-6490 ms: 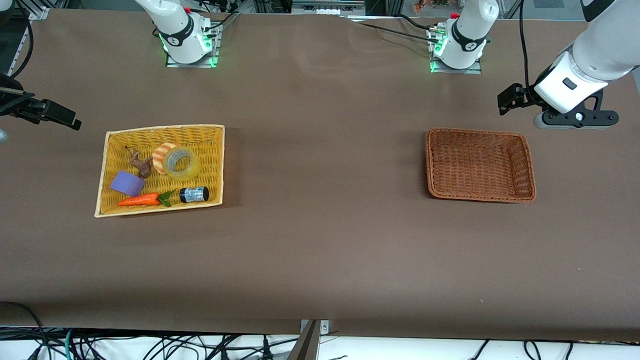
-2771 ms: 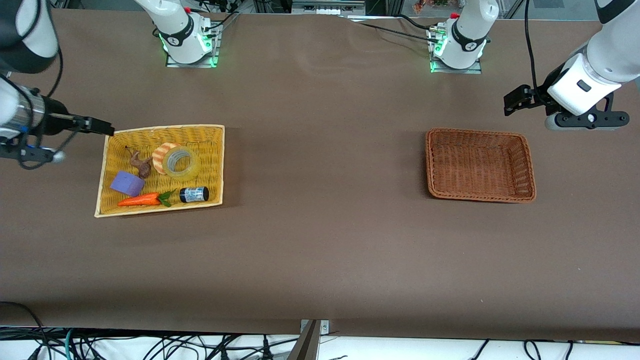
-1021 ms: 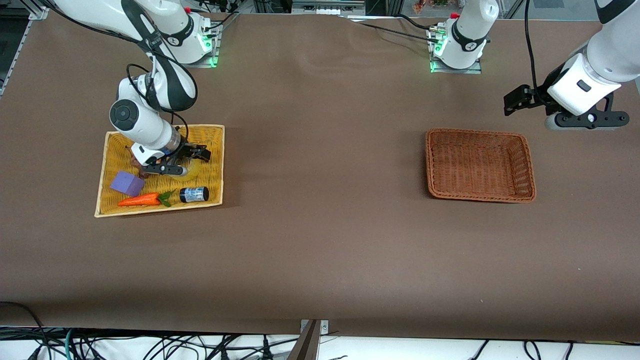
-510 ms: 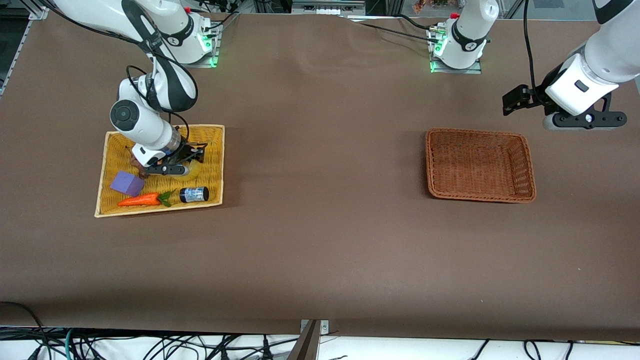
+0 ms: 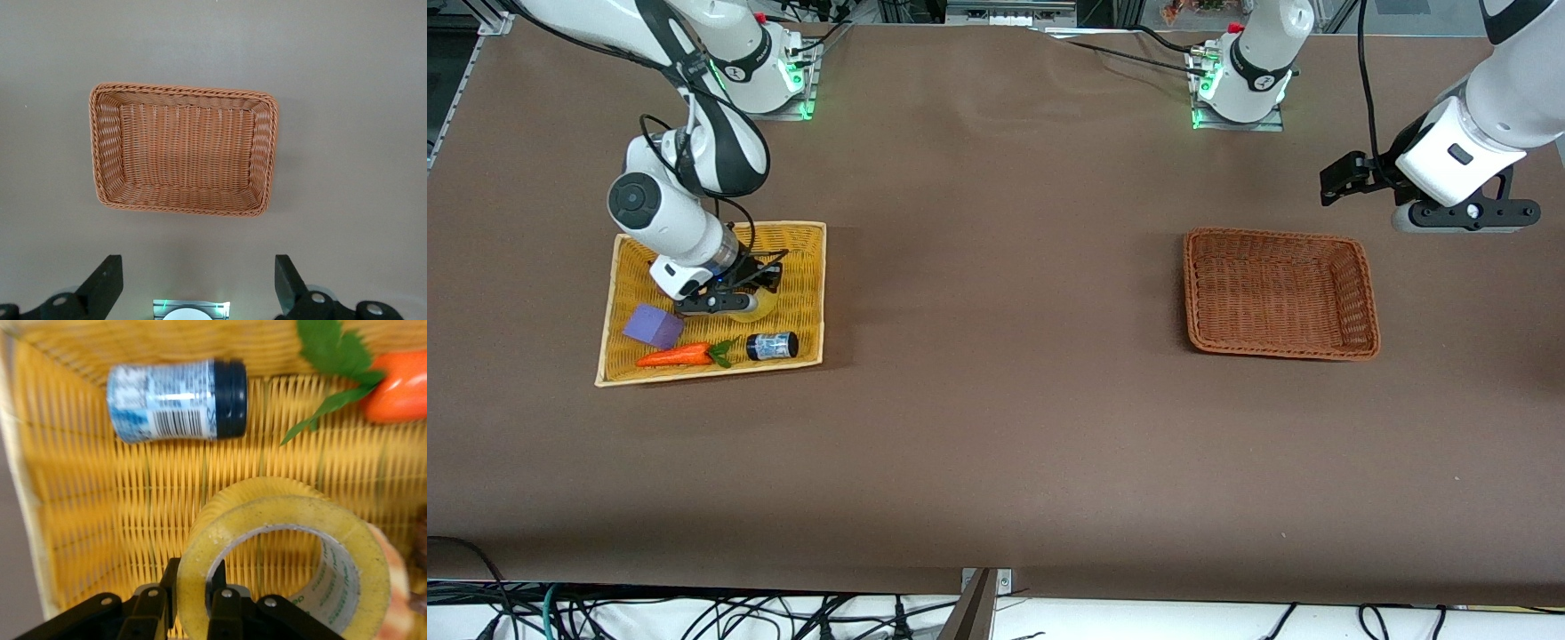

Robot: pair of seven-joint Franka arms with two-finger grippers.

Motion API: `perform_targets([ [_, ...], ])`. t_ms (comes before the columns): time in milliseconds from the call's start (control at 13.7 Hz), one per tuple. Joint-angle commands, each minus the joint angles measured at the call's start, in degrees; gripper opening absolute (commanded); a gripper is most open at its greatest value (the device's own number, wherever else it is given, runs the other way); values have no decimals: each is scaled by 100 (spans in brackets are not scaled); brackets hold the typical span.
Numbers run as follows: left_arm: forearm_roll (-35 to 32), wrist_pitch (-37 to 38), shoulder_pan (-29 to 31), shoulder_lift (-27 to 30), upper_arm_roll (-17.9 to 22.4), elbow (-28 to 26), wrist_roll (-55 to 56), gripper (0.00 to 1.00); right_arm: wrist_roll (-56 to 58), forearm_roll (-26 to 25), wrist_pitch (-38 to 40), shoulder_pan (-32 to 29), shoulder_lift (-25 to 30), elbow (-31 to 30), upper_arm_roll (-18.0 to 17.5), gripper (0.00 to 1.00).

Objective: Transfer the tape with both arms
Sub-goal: 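Close the right gripper on the tape roll's rim, then lift the tape roll and carry it toward the brown basket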

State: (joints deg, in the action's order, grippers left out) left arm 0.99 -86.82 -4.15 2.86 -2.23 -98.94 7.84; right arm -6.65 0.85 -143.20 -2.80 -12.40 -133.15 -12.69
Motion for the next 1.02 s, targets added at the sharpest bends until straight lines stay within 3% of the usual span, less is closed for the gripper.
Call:
perform_targets([
  [0,68,103,63,-49,-24,112,-36,100,-64,-6,1071,-27,466,532,-241,0],
  [219,68,77,63,-49,-23,68,-36,100,-1115,12,2390,-10,309,1788,-952,0],
  [365,68,59,115,-31,-23,24,-45,100,-1862,20,2578,182,125,2396,-1401,0],
  [802,68,86,169,-40,-41,94,-27,100,-3937,-93,2543,1657,-1069,3916,-1403,0],
  [948,68,95,186,-31,-15,86,-45,100,-4693,-513,2525,2124,-1605,4304,-1403,0],
])
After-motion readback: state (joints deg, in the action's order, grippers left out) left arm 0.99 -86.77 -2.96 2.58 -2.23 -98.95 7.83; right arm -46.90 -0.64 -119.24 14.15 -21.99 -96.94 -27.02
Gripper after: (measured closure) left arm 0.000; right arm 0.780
